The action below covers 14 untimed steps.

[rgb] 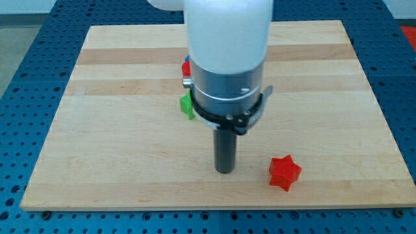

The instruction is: Move green star into red star

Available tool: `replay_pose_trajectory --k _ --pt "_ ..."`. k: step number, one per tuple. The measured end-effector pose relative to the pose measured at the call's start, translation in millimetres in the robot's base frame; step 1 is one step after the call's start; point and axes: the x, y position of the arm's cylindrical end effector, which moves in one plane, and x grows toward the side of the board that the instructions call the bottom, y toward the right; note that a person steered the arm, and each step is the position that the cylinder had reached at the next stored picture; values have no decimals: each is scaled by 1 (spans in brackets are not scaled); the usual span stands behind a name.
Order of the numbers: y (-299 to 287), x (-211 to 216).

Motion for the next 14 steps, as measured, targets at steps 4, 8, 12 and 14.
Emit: replay_pose_trajectory --k 4,8,12,14 --pt "73 11" --pt "-220 -45" --pt "-42 -134" --pt "42 -91"
